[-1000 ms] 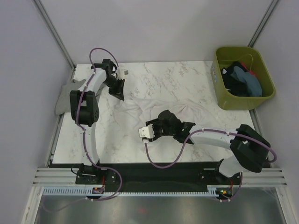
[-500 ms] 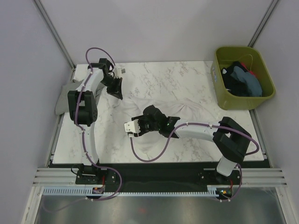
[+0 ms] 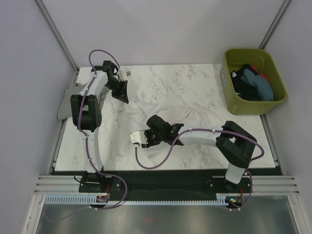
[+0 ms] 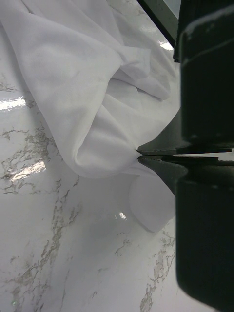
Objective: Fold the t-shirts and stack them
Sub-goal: Flatten the tshirt out
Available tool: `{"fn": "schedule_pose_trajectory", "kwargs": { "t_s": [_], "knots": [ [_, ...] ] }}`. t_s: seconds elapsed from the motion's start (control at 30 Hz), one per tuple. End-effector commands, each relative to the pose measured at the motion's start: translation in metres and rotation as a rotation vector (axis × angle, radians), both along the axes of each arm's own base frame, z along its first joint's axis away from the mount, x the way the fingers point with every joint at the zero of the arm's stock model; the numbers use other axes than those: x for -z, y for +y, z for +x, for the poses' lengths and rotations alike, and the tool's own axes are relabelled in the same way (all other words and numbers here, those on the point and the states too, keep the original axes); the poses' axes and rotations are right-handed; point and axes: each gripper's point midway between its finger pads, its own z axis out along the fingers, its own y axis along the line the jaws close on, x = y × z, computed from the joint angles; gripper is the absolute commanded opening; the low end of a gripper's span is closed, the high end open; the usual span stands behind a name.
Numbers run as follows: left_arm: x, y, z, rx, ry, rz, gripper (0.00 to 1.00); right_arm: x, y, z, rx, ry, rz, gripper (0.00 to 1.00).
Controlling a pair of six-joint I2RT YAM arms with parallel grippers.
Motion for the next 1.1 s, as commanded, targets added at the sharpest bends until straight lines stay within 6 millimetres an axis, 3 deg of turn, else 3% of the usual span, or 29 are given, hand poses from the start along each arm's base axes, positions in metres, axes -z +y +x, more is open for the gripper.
{"fn": "schedule_pose_trajectory", "kwargs": {
  "t_s": [0.0, 0.57, 0.77, 0.93, 1.03, 1.07],
  "knots": [
    [-0.010, -0.003, 0.012, -0.026, -0.030, -0.034, 0.02, 0.006, 0.005, -0.003, 0.004, 0.038, -0.010, 0.43],
    [-0.003, -0.003, 0.011, -0.029, -0.009, -0.035, 0.02, 0.025, 0.010, 0.003, 0.033, 0.058, -0.039, 0.41],
    [-0.002, -0.004, 0.010, -0.031, -0.007, -0.035, 0.02, 0.028, 0.014, 0.009, 0.059, 0.056, -0.041, 0.15],
    [-0.004, -0.003, 0.011, -0.029, -0.013, -0.035, 0.02, 0.011, 0.012, 0.032, 0.142, 0.005, -0.018, 0.00],
    [-0.014, -0.003, 0.012, -0.026, -0.037, -0.032, 0.02, -0.028, 0.000, 0.068, 0.253, -0.064, 0.032, 0.00],
    [-0.018, -0.002, 0.014, -0.026, -0.051, -0.028, 0.02, -0.052, -0.006, 0.079, 0.288, -0.102, 0.068, 0.00]
  ]
}}
